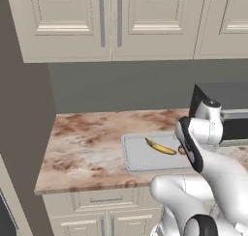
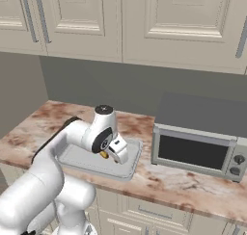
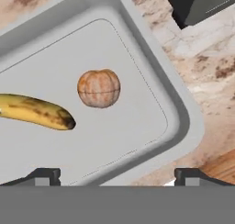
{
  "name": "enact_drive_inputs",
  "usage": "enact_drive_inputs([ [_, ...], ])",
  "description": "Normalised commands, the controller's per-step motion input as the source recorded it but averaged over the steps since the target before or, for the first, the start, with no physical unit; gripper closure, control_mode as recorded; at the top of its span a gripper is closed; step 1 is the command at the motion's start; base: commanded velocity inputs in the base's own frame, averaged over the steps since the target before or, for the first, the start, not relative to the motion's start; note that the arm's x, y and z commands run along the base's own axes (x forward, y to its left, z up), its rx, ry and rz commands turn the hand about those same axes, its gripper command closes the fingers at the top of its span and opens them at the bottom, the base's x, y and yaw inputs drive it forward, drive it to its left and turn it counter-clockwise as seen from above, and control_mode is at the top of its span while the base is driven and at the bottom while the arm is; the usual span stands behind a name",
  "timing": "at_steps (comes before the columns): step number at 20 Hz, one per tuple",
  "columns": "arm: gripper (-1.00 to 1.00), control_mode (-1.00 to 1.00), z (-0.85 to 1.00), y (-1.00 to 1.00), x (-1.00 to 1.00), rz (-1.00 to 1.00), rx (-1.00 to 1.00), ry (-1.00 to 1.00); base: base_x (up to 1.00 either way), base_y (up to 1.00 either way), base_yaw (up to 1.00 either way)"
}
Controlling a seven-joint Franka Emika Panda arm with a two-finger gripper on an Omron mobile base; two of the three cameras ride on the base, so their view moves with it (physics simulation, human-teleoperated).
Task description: Pick the tangerine and banana from the fridge and place them inside the tupperware on the counter.
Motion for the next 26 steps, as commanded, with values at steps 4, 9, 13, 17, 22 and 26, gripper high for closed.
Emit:
enact_drive_inputs([
  [4, -1.0, -1.0, 0.72, 0.12, -0.25, 0.0, 0.0, -0.11, 0.0, 0.0, 0.0],
  [9, -1.0, -1.0, 0.66, 0.16, -0.22, 0.0, 0.0, -0.05, 0.0, 0.0, 0.0],
  [13, -1.0, -1.0, 0.57, 0.21, -0.28, 0.0, 0.0, 0.0, 0.0, 0.0, 0.0],
  [17, -1.0, -1.0, 0.6, 0.2, -0.3, 0.0, 0.0, 0.0, 0.0, 0.0, 0.0],
  [22, -1.0, -1.0, 0.55, 0.2, -0.31, 0.0, 0.0, 0.0, 0.0, 0.0, 0.0],
  [26, -1.0, -1.0, 0.49, 0.18, -0.28, 0.0, 0.0, 0.0, 0.0, 0.0, 0.0],
])
